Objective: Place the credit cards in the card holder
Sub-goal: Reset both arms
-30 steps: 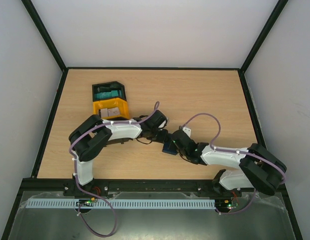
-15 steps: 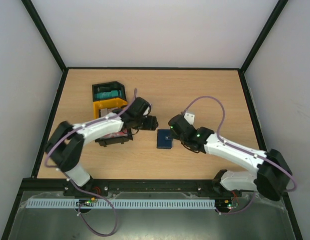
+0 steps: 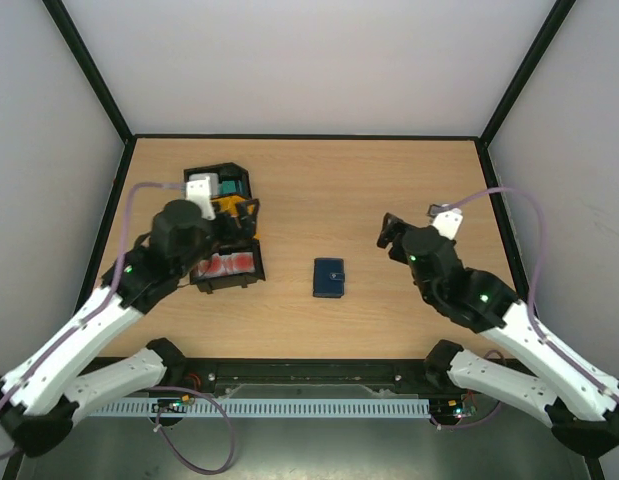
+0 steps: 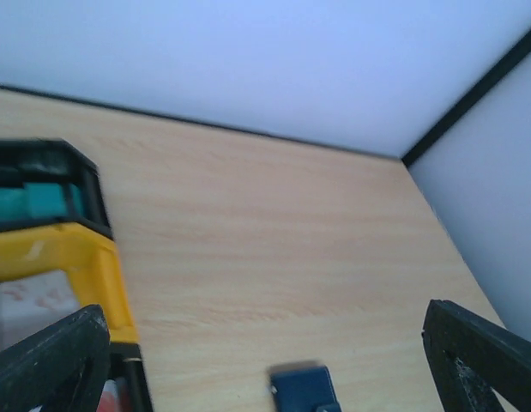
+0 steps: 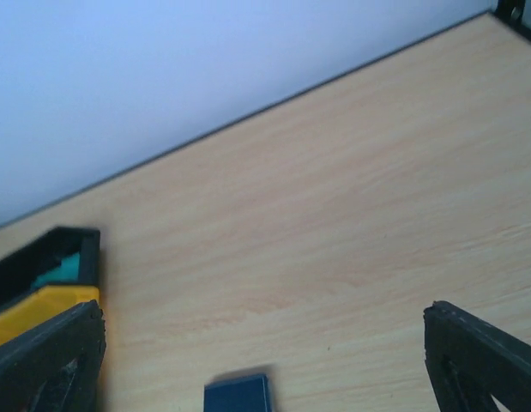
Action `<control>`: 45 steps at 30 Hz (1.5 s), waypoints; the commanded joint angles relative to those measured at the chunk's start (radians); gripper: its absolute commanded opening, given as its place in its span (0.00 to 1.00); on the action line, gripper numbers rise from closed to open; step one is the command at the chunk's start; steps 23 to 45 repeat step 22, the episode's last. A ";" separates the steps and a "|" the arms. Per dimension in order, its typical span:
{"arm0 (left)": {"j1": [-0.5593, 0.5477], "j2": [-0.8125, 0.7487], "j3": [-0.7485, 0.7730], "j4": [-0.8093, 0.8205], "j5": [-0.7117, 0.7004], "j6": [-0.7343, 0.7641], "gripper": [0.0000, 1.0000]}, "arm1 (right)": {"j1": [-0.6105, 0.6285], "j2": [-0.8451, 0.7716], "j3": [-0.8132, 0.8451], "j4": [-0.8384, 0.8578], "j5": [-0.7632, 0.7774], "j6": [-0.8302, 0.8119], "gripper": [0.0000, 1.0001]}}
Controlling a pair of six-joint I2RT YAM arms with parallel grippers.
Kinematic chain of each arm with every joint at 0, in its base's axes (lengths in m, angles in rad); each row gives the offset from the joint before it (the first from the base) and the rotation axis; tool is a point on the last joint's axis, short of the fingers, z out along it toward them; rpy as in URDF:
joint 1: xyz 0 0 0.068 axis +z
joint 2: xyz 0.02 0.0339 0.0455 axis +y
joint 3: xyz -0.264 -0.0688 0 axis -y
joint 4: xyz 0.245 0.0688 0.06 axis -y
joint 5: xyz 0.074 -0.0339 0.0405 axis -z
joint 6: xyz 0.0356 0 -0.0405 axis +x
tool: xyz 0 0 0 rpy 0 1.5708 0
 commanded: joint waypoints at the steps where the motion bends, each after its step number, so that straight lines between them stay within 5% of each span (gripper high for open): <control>1: 0.005 -0.168 -0.028 -0.113 -0.192 0.051 0.99 | -0.005 -0.089 0.056 -0.107 0.145 -0.038 0.98; 15: 0.006 -0.571 0.051 -0.299 -0.284 0.134 0.99 | -0.005 -0.290 0.033 -0.173 0.321 0.092 0.98; 45: 0.006 -0.583 0.072 -0.306 -0.284 0.150 0.99 | -0.005 -0.356 0.019 -0.161 0.325 0.097 0.98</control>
